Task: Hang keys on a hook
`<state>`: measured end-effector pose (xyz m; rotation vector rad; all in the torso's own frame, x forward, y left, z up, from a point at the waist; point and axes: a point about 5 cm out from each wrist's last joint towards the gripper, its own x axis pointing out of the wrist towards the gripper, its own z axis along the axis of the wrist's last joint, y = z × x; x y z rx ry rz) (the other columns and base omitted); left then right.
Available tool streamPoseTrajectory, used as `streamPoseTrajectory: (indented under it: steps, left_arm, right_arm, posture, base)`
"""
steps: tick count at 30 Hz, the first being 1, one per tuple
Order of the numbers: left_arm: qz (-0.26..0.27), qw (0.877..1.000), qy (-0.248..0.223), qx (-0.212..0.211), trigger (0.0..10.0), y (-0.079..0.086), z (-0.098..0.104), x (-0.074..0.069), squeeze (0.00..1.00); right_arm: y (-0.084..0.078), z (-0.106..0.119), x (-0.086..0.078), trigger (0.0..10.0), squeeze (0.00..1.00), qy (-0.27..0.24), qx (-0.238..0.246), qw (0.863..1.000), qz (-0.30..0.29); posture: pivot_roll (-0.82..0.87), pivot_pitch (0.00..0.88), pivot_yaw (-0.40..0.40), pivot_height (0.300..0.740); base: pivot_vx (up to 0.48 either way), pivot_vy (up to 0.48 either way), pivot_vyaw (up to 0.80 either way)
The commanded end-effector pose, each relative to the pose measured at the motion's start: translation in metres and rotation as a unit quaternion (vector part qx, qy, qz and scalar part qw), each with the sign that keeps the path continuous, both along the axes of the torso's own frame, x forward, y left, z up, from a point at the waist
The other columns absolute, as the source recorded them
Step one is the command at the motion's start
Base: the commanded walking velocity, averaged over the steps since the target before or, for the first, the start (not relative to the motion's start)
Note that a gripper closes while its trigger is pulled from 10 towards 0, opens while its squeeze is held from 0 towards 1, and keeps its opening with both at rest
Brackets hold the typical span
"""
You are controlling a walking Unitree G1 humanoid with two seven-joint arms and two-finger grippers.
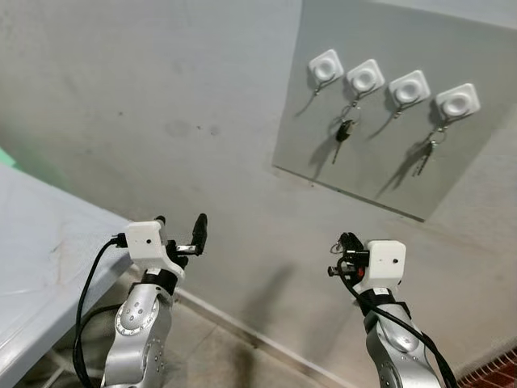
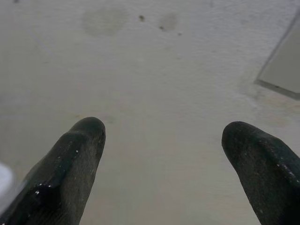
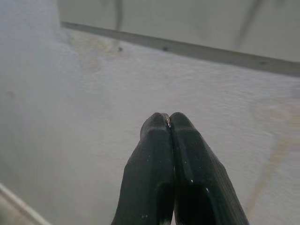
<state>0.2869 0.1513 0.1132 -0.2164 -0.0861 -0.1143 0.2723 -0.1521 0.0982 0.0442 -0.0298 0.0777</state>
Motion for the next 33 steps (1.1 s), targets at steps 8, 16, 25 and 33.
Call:
streamPoseTrajectory:
  steps: [8, 16, 25, 33]
  left_arm:
    - [-0.021, 1.000, -0.006, 0.004, 10.0, -0.005, 0.004, 0.002, 0.00]
    - [-0.029, 1.000, -0.006, -0.001, 10.0, -0.005, 0.008, 0.007, 0.00]
    - [-0.057, 0.998, 0.009, 0.029, 10.0, -0.011, 0.006, 0.014, 0.00]
    - [-0.073, 0.997, 0.011, 0.028, 10.0, -0.019, 0.006, 0.014, 0.00]
  right_arm:
    - [-0.002, 0.004, 0.002, 10.0, 0.00, -0.009, 0.003, 1.000, -0.012]
    - [-0.002, 0.004, 0.002, 10.0, 0.00, -0.013, 0.007, 1.000, -0.023]
    - [0.000, 0.006, 0.003, 10.0, 0.00, -0.033, 0.008, 0.999, -0.025]
    - [-0.001, 0.009, 0.006, 10.0, 0.00, -0.039, 0.003, 0.999, -0.019]
  posture:
    - [0.02, 0.000, -0.024, 0.740]
    - [0.02, 0.000, 0.001, 0.740]
    - [0.01, 0.000, 0.026, 0.740]
    - [0.02, 0.000, 0.011, 0.740]
  base:
    - [0.000, 0.000, -0.74]
    - [0.000, 0.000, -0.74]
    - [0.000, 0.000, -0.49]
    - [0.000, 0.000, 0.00]
